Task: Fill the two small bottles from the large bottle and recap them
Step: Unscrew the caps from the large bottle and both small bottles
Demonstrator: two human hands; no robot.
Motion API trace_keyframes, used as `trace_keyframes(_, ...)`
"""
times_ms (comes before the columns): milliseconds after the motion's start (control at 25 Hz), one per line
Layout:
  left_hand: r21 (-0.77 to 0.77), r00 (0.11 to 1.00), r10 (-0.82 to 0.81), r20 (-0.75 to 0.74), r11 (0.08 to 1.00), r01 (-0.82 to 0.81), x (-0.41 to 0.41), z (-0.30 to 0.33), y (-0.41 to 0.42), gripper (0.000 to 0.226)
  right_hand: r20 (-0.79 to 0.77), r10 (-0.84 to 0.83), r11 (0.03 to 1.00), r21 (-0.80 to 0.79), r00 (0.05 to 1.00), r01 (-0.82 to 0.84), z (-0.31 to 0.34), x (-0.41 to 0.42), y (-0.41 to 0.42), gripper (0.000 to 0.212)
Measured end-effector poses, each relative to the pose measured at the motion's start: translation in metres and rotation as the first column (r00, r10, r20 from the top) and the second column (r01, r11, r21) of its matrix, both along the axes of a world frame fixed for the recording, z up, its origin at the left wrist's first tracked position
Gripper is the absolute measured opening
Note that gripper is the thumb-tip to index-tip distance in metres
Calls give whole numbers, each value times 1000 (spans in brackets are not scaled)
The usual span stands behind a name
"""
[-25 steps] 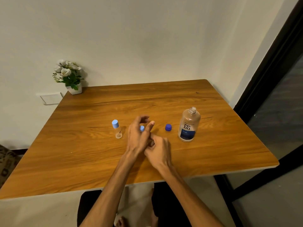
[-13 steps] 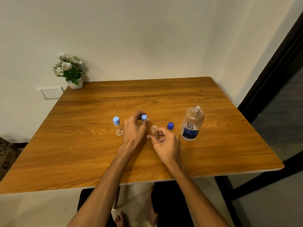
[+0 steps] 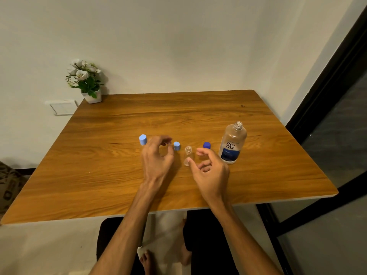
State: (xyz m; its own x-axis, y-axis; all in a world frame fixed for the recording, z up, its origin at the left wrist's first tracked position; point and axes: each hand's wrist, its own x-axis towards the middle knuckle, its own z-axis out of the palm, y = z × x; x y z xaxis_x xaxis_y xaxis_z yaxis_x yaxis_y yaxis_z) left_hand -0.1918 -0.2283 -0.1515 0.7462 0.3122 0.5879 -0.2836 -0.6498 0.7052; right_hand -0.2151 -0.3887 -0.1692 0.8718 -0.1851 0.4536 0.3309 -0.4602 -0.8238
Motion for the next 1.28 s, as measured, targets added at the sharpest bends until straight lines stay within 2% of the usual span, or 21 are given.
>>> trace_keyframes(80,75,984,141,107,986,-149,-4,6,18,22,77,13,999,40,997,-16,8,-6,9,19)
trace_keyframes(120,86,976,205,80,974,-211,-4,9,28,26,85,59,997,53,995,-64,13,-9,17,13)
trace_keyframes(200,97,966,250,-63,965,-243,0,8,46,37,52,150,988,40,987,-152,21,-10,38,9)
trace_keyframes(280,91,965,174,-195,983,-159,0,5,58,40,-47,210,977,-12,977,-211,25,-6,62,20)
trace_keyframes(440,-53,981,24,-192,998,-35,-12,3,78,38,-209,274,953,-73,939,-294,25,4,103,54)
trace_keyframes(480,-134,979,-20,-202,991,-8,-17,6,81,37,-232,280,950,-72,931,-304,26,5,108,54)
trace_keyframes(560,-292,963,-136,-235,954,63,-26,14,87,36,-232,328,938,-33,916,-345,25,4,112,39)
trace_keyframes(680,-398,924,-266,-275,906,142,-34,21,100,28,-259,359,927,-11,897,-374,24,-3,112,27)
trace_keyframes(720,-416,919,-271,-287,899,135,-35,22,101,24,-271,346,932,-13,898,-363,23,-4,112,26)
trace_keyframes(800,-454,937,-182,-299,891,28,-35,22,96,19,-282,312,943,-24,907,-332,22,-5,113,23)
trace_keyframes(920,-467,959,8,-283,872,-145,-28,17,80,31,-264,330,934,-48,906,-354,23,-9,116,19)
trace_keyframes(960,-481,960,7,-278,865,-146,-23,16,77,28,-250,338,927,-79,907,-367,23,-10,118,20)
trace_keyframes(1040,-555,965,-124,-232,831,-26,-16,15,73,17,-236,323,927,-118,917,-357,22,-9,124,23)
trace_keyframes(1160,-614,943,-291,-162,778,134,-20,11,72,25,-244,258,953,-94,935,-288,20,1,126,24)
trace_keyframes(1280,-574,967,-229,-109,809,127,-25,11,79,27,-276,235,956,-107,932,-273,17,9,126,23)
